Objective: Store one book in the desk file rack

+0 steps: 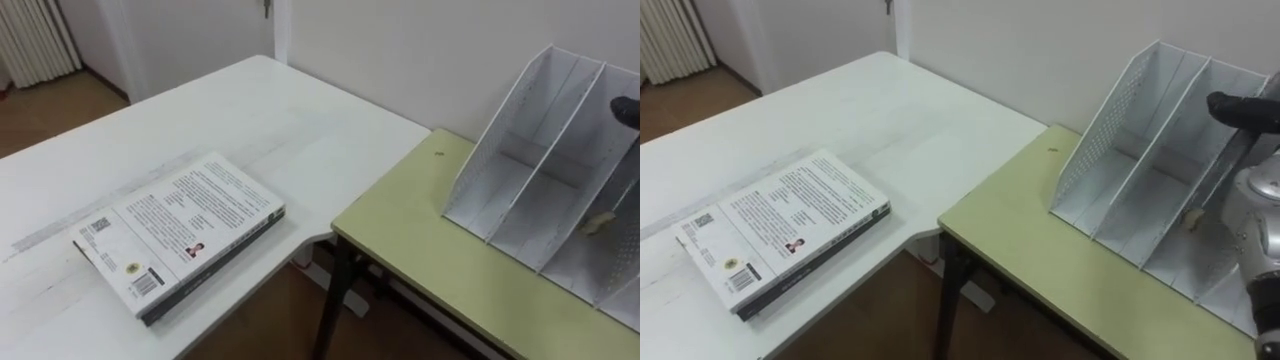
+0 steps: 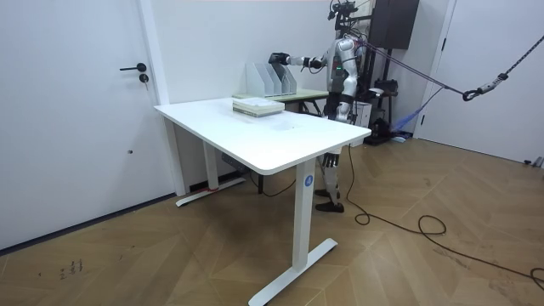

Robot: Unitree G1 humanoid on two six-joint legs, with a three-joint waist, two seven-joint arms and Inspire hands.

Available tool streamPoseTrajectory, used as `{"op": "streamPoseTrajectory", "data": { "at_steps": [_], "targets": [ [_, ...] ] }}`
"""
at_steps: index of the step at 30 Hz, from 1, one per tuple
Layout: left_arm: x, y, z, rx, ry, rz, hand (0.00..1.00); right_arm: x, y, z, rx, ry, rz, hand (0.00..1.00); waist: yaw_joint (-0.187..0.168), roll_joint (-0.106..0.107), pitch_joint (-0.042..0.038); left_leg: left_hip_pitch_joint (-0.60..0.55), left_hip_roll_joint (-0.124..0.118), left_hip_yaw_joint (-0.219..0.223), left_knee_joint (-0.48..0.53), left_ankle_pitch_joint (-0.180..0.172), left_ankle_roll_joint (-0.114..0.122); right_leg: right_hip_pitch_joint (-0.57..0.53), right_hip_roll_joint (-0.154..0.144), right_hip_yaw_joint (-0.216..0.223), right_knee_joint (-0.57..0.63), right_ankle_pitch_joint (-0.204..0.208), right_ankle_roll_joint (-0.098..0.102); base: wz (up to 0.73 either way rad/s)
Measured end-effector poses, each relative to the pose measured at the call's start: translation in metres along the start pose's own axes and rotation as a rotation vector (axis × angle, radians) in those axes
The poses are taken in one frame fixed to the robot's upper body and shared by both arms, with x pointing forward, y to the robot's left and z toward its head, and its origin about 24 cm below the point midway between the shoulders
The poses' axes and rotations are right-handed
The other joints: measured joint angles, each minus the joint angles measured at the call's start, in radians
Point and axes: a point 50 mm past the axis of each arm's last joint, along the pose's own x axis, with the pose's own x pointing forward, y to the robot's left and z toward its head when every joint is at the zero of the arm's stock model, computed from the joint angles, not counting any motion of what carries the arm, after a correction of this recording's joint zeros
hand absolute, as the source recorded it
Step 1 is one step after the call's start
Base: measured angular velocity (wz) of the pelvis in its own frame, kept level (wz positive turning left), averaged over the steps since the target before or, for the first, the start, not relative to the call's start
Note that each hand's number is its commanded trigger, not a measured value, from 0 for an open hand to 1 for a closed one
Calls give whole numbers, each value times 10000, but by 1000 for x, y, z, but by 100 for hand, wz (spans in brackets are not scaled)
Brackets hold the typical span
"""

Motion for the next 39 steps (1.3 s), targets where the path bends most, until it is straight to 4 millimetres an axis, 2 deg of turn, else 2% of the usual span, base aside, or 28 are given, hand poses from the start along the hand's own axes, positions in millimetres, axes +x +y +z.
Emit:
{"op": "streamPoseTrajectory", "data": {
  "at_steps": [8,12,23,29,35,38,39],
  "targets": [
    [0,1,0,349,92,65,0,1,2,6,322,-81,86,0,-25,-82,23,0,-2,1,4,1,-2,-7,-62,3,-10,-5,3,0],
    [0,2,1,362,100,110,0,1,3,9,396,-148,96,0,-23,-158,-18,1,-1,-10,5,1,-2,3,-59,-3,-19,-4,3,0],
    [0,2,2,357,127,99,0,1,5,8,565,-33,444,0,-46,-163,-19,-4,-2,-31,19,1,-2,0,-72,-20,-5,-3,5,0],
    [0,2,6,393,24,113,0,1,6,11,617,-87,476,0,-33,-243,-34,0,-3,-32,13,1,-2,-15,-58,-22,-132,-4,7,0],
    [0,3,5,409,30,115,0,0,11,20,929,-273,1038,0,-33,-265,-60,97,-3,-38,-24,1,-1,168,-32,-16,-125,8,10,0],
    [0,2,5,418,43,97,0,-5,16,38,1298,-965,1694,0,-53,-223,-38,65,1,-65,0,1,-2,154,-46,18,-128,10,9,0],
    [0,2,4,426,59,87,0,-9,19,50,1547,-1447,2108,0,-78,-184,-21,54,4,-52,9,0,-2,155,-47,-1,-127,11,8,0]
  ]
}}
